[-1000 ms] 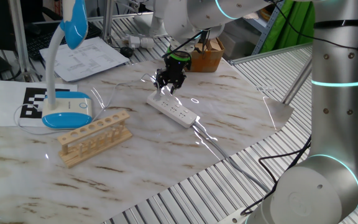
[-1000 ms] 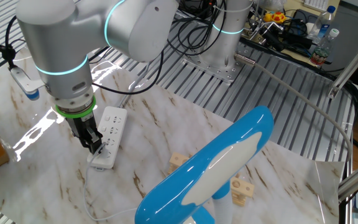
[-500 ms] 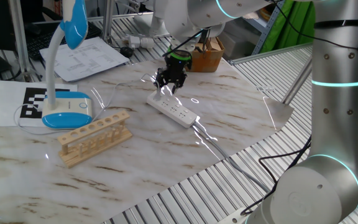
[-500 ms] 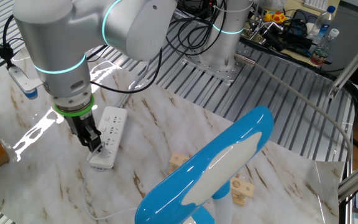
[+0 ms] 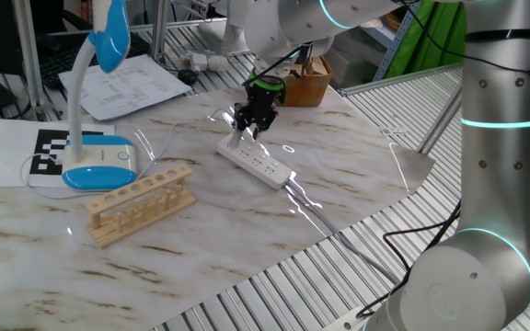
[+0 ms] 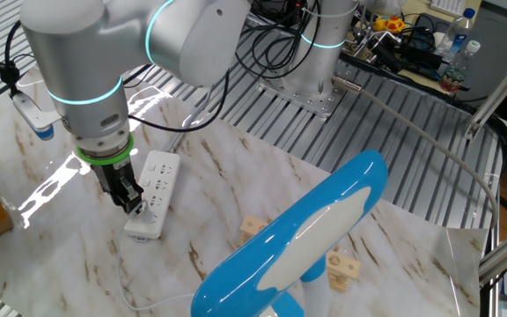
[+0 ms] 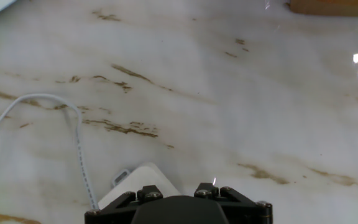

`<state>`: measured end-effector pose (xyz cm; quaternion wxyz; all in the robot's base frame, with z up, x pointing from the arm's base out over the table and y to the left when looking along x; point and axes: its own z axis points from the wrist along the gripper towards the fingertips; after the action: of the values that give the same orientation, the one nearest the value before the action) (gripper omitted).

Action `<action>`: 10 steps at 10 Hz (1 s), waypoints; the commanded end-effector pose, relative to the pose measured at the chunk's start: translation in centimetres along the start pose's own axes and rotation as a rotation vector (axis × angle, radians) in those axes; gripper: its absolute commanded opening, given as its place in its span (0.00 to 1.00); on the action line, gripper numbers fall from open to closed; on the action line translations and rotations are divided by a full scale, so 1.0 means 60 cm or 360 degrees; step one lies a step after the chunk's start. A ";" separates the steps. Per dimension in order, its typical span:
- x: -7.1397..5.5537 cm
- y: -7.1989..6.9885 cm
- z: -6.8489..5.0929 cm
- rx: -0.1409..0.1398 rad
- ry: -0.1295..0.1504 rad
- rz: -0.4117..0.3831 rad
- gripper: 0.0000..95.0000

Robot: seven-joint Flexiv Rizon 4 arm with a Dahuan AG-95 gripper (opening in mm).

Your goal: Plug in the power cord of the desk lamp, turn on the socket, and light up the desk lamp

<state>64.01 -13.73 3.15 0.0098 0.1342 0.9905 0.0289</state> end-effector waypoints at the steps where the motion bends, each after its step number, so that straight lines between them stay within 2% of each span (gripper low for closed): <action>1: -0.001 -0.001 -0.001 0.0001 0.0000 0.0007 0.40; 4: -0.002 -0.002 0.009 -0.0032 -0.0007 0.0016 0.40; 10: 0.001 -0.001 0.009 -0.0030 -0.0023 0.0014 0.40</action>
<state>63.83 -13.70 2.72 0.0181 0.1388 0.9894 0.0378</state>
